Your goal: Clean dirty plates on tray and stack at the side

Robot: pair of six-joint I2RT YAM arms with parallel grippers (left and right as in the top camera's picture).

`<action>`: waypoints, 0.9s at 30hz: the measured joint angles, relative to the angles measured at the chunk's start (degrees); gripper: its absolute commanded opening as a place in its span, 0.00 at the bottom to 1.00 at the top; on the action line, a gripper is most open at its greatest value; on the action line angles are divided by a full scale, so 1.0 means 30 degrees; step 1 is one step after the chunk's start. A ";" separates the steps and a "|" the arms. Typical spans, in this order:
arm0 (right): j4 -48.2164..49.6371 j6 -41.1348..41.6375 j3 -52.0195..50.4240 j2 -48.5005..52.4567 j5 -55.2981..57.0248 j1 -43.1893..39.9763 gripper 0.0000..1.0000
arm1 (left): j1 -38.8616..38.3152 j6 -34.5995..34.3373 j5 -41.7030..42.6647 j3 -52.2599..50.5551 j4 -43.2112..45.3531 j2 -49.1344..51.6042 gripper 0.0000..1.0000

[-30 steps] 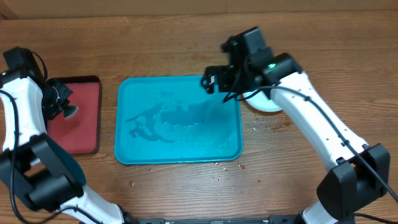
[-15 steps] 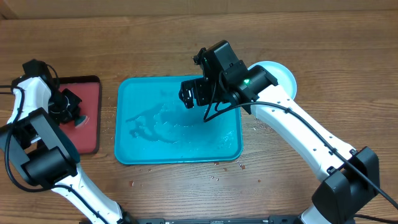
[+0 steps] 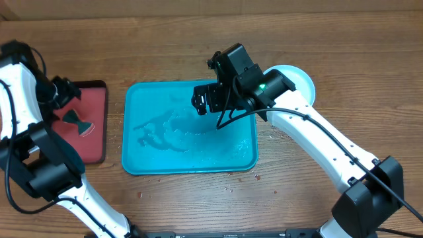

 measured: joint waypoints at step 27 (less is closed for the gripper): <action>-0.8459 -0.0831 -0.0109 -0.6645 0.5231 -0.0007 1.00 | -0.5654 0.4058 0.3606 -1.3413 0.4830 -2.2651 1.00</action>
